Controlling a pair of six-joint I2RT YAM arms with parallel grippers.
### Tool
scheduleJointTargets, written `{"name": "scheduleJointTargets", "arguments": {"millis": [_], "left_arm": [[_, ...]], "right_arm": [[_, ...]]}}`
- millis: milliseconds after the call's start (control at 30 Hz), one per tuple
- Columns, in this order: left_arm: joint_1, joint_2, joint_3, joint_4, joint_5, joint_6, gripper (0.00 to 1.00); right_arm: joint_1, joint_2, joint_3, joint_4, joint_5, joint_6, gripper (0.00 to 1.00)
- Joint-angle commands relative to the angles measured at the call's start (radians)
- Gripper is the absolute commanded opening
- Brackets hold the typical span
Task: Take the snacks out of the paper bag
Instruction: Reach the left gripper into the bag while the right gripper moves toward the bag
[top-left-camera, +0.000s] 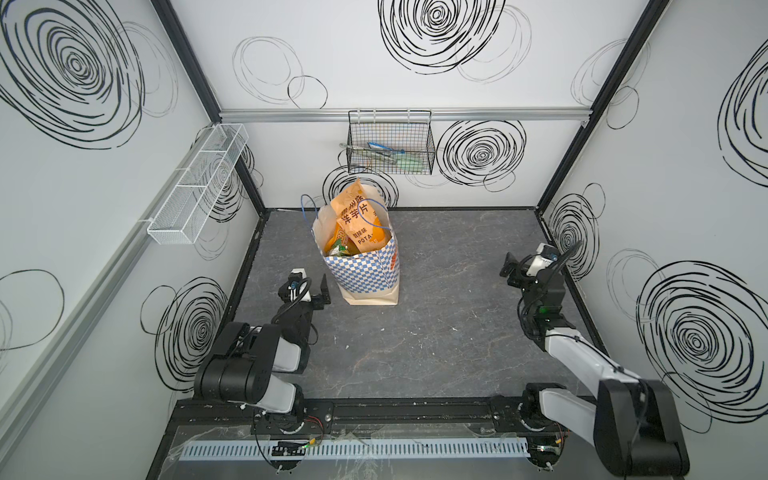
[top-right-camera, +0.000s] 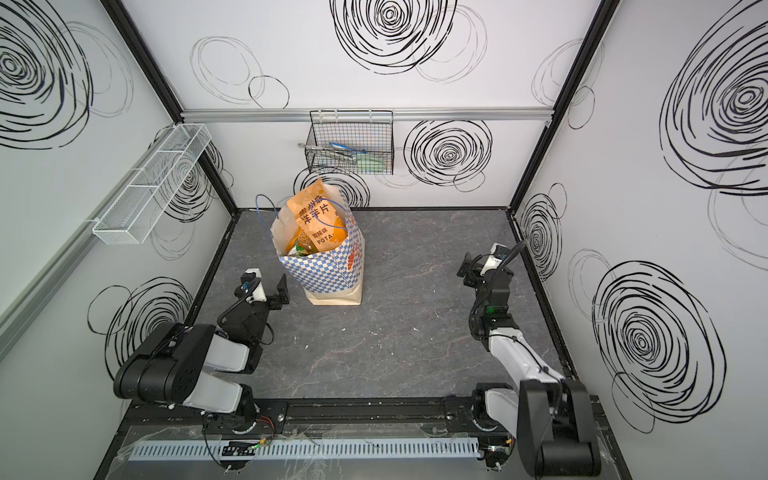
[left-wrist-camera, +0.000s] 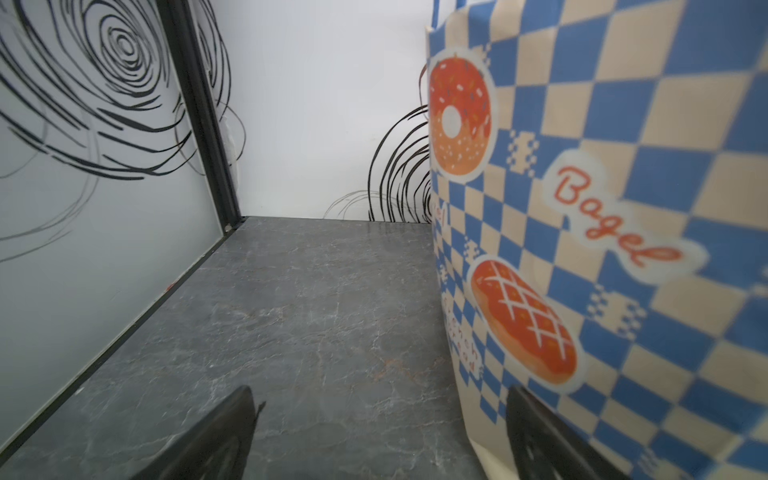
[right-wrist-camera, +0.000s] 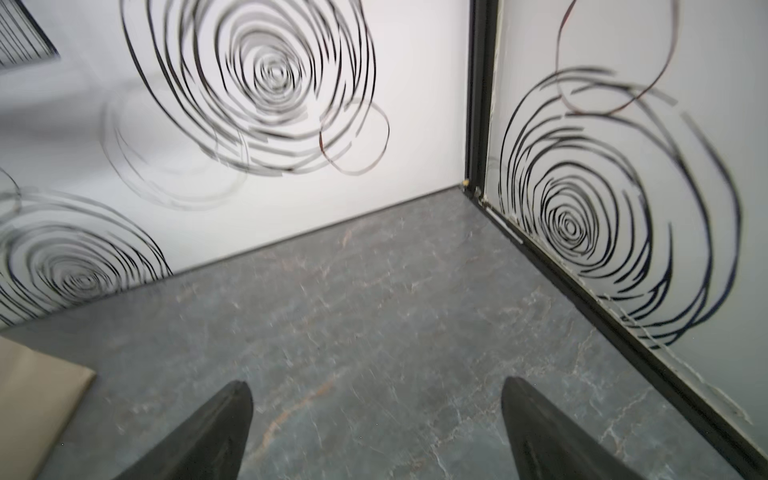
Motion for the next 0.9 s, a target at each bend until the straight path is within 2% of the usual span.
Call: {"name": "scheduleJointTargets", "arguments": {"millis": [0, 100, 167, 300, 367, 400, 467, 533, 600, 667, 767, 867], "left_arm": [[0.008, -0.135, -0.043, 0.094, -0.133, -0.047, 0.96], [-0.025, -0.363, -0.031, -0.136, -0.278, -0.058, 0.96], [-0.085, -0.537, 0.031, -0.42, -0.432, -0.11, 0.96], [-0.093, -0.786, 0.192, -0.935, -0.479, -0.342, 0.96], [-0.089, -0.864, 0.308, -1.155, -0.442, -0.463, 1.0], [-0.088, -0.875, 0.359, -1.216, -0.405, -0.5, 0.97], [-0.089, -0.854, 0.484, -1.309, -0.265, -0.54, 0.91], [-0.092, -0.776, 0.624, -1.392, -0.107, -0.553, 0.9], [-0.104, -0.662, 0.779, -1.48, 0.055, -0.528, 0.89], [-0.135, -0.525, 0.969, -1.606, 0.167, -0.465, 0.9], [-0.202, -0.365, 1.181, -1.711, 0.191, -0.343, 0.9], [-0.225, -0.237, 1.327, -1.748, 0.17, -0.276, 0.87]], "right_arm": [[-0.006, -0.191, 0.067, -0.353, -0.149, 0.183, 0.97], [0.014, -0.279, 0.156, -0.505, -0.444, 0.188, 0.97], [0.055, -0.267, 0.248, -0.637, -0.583, 0.163, 0.97], [0.227, -0.179, 0.429, -0.849, -0.679, 0.113, 0.97], [0.363, -0.132, 0.514, -0.929, -0.66, 0.088, 0.97], [0.435, -0.114, 0.546, -0.956, -0.632, 0.079, 0.97], [0.585, -0.076, 0.608, -0.999, -0.551, 0.064, 0.97], [0.721, -0.034, 0.658, -1.028, -0.476, 0.052, 0.97], [0.83, 0.014, 0.71, -1.054, -0.418, 0.049, 0.97], [0.91, 0.058, 0.757, -1.079, -0.363, 0.055, 0.97], [0.975, 0.085, 0.772, -1.045, -0.313, 0.092, 0.97], [1.022, 0.091, 0.769, -0.965, -0.301, 0.135, 0.97]]}}
